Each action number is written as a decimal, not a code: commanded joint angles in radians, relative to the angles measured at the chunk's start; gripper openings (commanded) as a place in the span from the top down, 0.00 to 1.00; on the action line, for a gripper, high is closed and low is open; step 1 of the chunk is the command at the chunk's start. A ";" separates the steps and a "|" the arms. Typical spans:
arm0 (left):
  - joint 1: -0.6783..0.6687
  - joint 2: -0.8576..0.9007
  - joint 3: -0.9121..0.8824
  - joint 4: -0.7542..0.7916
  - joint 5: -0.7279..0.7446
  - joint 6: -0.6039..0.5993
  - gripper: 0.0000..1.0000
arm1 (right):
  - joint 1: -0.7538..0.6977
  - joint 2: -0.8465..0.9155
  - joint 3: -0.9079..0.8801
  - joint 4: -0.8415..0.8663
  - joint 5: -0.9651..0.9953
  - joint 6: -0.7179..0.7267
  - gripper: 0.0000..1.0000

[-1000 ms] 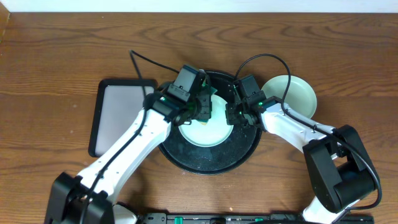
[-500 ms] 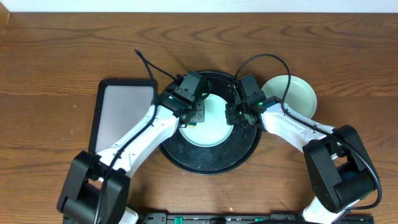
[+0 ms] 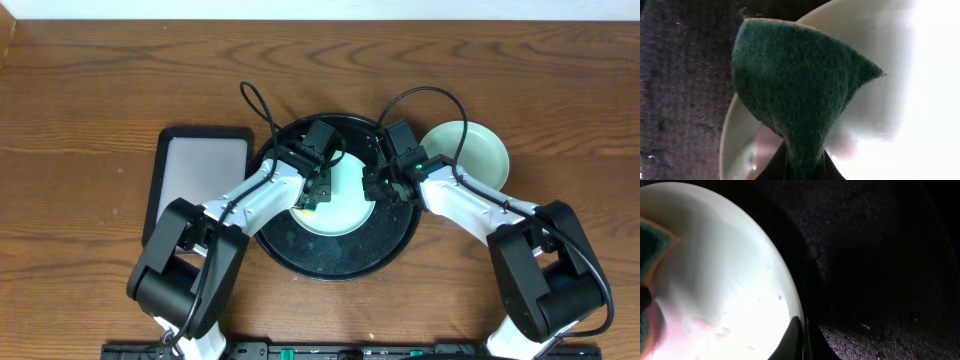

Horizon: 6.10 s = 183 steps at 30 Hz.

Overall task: Clean dirty plates on tray and stack at the side
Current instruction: 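Scrub the green plate's pink mark with the sponge in the left gripper, then lift the sponge with the left gripper back toward the holder, then lift the green plate with the right gripper and tilt it up, then carry the green plate right onto the plate stack with the right gripper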

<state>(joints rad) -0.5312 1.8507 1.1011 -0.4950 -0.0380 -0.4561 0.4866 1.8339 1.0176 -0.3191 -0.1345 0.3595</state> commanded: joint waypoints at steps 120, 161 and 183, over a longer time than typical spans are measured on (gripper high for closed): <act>0.513 -0.996 -0.034 -0.601 -0.128 0.056 0.92 | 0.388 -0.074 0.383 -0.167 0.906 -0.422 0.99; 0.513 -0.996 -0.046 -0.599 -0.128 0.056 0.93 | 0.461 -0.079 0.382 -0.100 0.808 -0.268 0.99; 0.513 -0.587 -0.047 -0.362 -0.128 0.131 0.93 | -0.347 -0.235 0.380 -0.560 -0.086 -0.151 0.99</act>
<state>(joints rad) -0.0223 1.1988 1.0641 -0.8757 -0.1627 -0.3534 0.2077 1.6077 1.3876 -0.8391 -0.1883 0.2531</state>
